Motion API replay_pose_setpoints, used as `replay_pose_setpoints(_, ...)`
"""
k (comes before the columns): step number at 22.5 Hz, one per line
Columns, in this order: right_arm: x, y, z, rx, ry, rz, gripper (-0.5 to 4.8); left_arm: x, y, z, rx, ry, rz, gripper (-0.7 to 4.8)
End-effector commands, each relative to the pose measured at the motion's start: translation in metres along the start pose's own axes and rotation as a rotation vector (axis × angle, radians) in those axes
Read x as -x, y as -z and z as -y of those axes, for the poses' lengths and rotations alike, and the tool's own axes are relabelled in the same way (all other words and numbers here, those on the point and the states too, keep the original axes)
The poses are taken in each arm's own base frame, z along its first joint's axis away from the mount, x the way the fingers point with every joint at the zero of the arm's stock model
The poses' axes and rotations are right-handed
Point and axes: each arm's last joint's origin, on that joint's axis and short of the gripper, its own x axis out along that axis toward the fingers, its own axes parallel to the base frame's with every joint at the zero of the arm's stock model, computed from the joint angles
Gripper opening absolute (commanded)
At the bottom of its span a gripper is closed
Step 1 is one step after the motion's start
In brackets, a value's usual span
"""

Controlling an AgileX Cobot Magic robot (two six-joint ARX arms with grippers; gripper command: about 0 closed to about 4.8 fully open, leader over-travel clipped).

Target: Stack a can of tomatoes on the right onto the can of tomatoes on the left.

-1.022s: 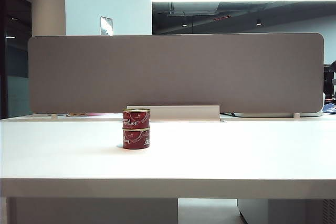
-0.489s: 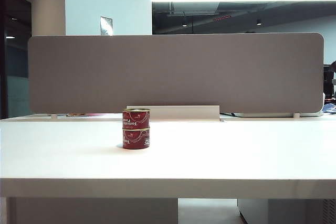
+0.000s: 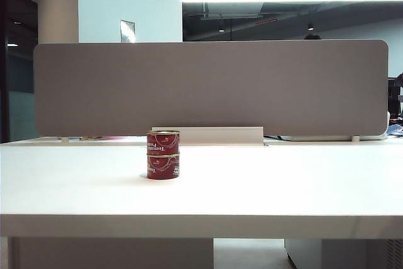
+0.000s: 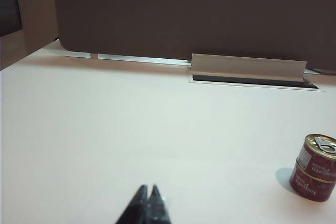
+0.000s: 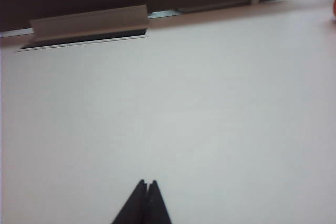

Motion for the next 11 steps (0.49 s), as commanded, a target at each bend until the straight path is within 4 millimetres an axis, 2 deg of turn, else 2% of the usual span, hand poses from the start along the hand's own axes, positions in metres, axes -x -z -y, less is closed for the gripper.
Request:
replay_pose_setpoints(1,-0.0007,0.0021,0.0,0.029,-0.002,-0.002,-0.02,0.0001,-0.0025,0.0001,-0.004,0.002,0.015,-0.06)
replay_pose_setpoints(11,-0.0007,-0.0006,-0.0004,0.112,-0.006,0.028,-0.02,0.0001,-0.0025,0.0001,-0.004,0.003,0.015,-0.06)
